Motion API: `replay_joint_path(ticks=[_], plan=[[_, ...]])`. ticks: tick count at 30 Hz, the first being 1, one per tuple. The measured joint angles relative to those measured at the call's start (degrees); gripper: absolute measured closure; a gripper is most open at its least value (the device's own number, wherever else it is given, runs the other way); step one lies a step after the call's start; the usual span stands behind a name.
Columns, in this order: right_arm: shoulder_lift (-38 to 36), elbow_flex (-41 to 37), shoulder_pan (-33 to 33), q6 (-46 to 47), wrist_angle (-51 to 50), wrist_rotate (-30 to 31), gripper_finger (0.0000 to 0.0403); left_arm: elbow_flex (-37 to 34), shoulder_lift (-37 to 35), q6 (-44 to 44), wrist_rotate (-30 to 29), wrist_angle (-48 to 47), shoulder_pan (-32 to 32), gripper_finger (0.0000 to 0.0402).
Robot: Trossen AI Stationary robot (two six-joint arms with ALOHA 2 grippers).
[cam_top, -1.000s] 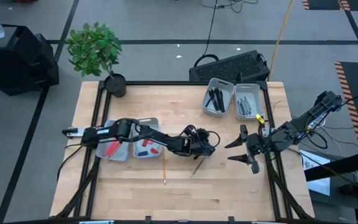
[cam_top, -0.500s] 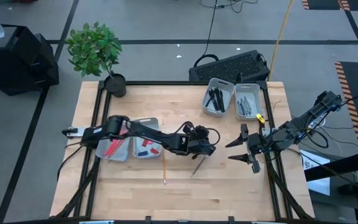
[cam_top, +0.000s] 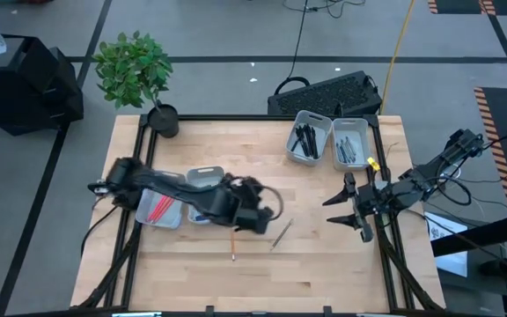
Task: Sort crayons/erasers/pens/pencils in bins
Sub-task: Put the yellow pencil into the bottom left gray bin
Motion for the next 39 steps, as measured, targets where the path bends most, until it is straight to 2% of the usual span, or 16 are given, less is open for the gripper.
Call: replay_joint_path(ticks=[5, 7, 10, 19, 22, 25, 28, 31, 35, 39], plan=[[-0.5, 0.0, 0.0, 0.6, 0.2, 1.6, 0.0202, 0.0, -4.8, -16.5, -6.3, -20.7, -5.4, 0.0371], [-0.5, 0.0, 0.0, 0.9, 0.2, 3.2, 0.0202, -0.1, -6.4, -24.2, -7.7, -30.0, -7.7, 0.0371], [-0.5, 0.0, 0.0, 1.6, 0.2, 5.8, 0.0202, -3.1, -9.0, -33.2, -8.3, -38.2, -10.4, 0.0371], [-0.4, 0.0, 0.0, 4.6, 0.4, 9.2, 0.0202, -28.6, -24.2, -51.0, -6.6, -37.1, -18.7, 0.0371], [-0.2, 0.0, 0.0, 5.6, 0.1, 9.5, 0.0202, -36.4, -29.3, -52.8, -5.2, -35.4, -20.3, 0.0371], [0.2, 0.0, 0.0, 6.5, 0.0, 12.2, 0.0202, -43.4, -33.1, -52.8, -1.9, -31.1, -20.9, 0.0371], [0.7, 0.0, 0.0, 6.7, -0.3, 15.1, 0.0202, -49.6, -35.8, -52.8, -1.2, -25.4, -21.2, 0.0371], [1.5, 0.0, 0.0, 7.5, -0.8, 18.0, 0.0202, -54.1, -36.9, -51.4, -0.4, -20.8, -20.6, 0.0371], [2.9, 0.0, 0.0, 11.2, -0.8, 18.2, 0.0202, -57.4, -37.0, -48.3, 4.3, -18.4, -20.1, 0.0371], [4.5, 0.0, 0.0, 15.6, -1.6, 17.9, 0.0202, -58.4, -37.1, -47.7, 2.2, -17.2, -19.4, 0.0371]])
